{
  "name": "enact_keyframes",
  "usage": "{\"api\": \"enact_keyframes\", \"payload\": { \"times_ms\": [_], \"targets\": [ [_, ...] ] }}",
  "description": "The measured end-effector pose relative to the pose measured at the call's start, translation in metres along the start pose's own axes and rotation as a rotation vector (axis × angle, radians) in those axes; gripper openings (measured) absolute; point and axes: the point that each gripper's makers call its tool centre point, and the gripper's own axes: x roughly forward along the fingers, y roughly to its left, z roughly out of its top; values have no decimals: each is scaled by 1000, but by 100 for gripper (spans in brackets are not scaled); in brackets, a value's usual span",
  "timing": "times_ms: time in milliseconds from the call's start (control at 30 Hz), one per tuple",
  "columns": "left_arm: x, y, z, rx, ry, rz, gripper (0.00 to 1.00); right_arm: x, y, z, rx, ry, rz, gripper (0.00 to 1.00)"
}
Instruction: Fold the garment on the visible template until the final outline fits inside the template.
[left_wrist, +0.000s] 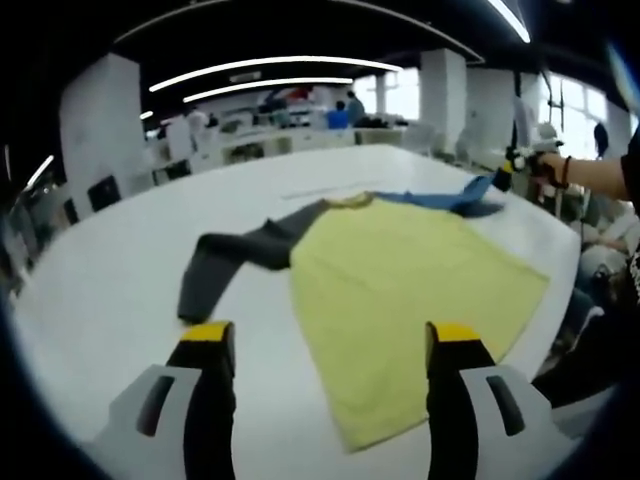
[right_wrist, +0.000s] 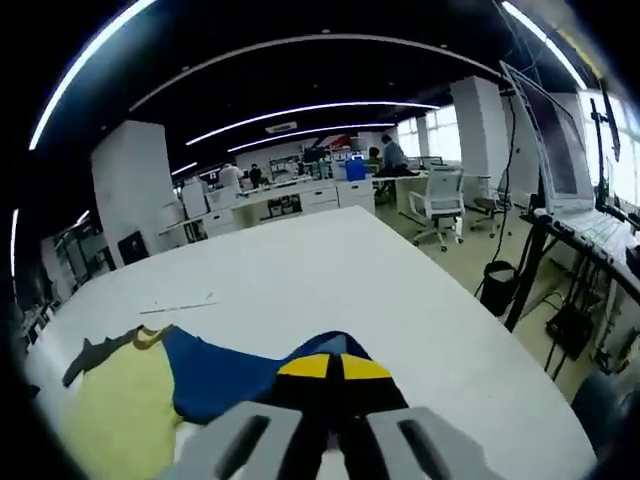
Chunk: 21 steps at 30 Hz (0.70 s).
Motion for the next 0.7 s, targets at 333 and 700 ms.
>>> {"api": "enact_keyframes", "payload": {
  "times_ms": [333,700],
  "targets": [
    [-2,1,-2,2,1,2,73,-4,-3,-27,-98,160,14,0],
    [-1,-1,-1,9,-8,-3,74,-15,15,16,43,-9,67,0]
  ]
}}
